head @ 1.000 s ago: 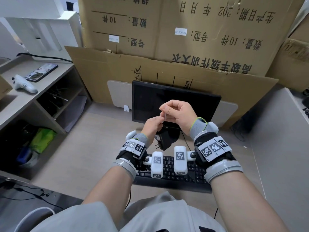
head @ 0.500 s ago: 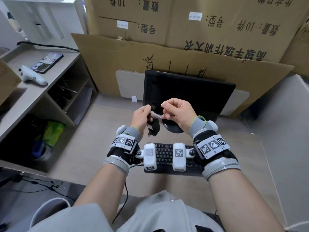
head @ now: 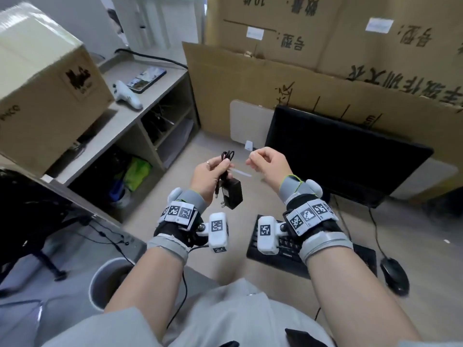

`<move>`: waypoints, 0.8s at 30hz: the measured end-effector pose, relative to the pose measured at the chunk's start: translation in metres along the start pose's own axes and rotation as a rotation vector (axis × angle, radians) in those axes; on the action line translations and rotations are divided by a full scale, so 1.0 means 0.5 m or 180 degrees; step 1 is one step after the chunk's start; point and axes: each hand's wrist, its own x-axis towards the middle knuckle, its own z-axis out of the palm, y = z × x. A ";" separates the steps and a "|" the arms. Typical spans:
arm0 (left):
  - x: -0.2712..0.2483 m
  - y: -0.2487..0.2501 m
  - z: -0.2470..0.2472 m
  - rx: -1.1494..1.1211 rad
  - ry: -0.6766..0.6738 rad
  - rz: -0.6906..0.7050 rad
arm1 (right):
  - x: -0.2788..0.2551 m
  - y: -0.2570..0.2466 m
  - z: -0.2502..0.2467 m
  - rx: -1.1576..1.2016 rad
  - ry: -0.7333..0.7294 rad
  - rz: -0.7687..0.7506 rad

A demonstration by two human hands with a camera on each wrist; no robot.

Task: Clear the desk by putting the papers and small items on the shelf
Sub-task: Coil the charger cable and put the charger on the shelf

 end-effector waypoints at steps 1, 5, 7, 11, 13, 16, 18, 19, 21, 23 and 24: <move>-0.002 0.012 -0.016 -0.0016 0.0180 0.0044 | 0.019 0.008 0.021 0.0041 -0.0226 0.0084; 0.002 0.030 -0.063 -0.0418 0.0589 0.0028 | 0.017 -0.001 0.095 -0.0011 -0.0875 0.0609; -0.001 0.024 -0.071 -0.0719 0.0715 -0.0051 | 0.004 0.016 0.107 0.0164 -0.1244 0.1037; 0.006 0.015 -0.099 -0.1140 0.0827 -0.0164 | -0.004 0.075 0.128 0.0365 -0.1947 0.1259; 0.017 0.006 -0.106 -0.1215 0.0896 -0.0197 | 0.014 0.094 0.139 0.0385 -0.1942 0.1226; 0.043 -0.007 -0.133 -0.1339 0.0976 -0.0344 | 0.039 0.101 0.164 0.0308 -0.1820 0.1335; 0.057 -0.016 -0.166 -0.1311 0.1074 -0.0599 | 0.056 0.106 0.184 0.0201 -0.1824 0.1462; 0.067 -0.021 -0.188 -0.1260 0.1104 -0.0769 | 0.064 0.105 0.200 0.0117 -0.1823 0.1526; 0.078 -0.035 -0.227 -0.1121 0.1118 -0.1131 | 0.074 0.105 0.227 0.0041 -0.1744 0.1664; 0.100 -0.045 -0.288 -0.1097 0.1126 -0.1446 | 0.095 0.102 0.279 0.0032 -0.1651 0.1805; 0.115 -0.046 -0.321 -0.1111 0.1135 -0.1542 | 0.110 0.100 0.312 0.0016 -0.1611 0.1867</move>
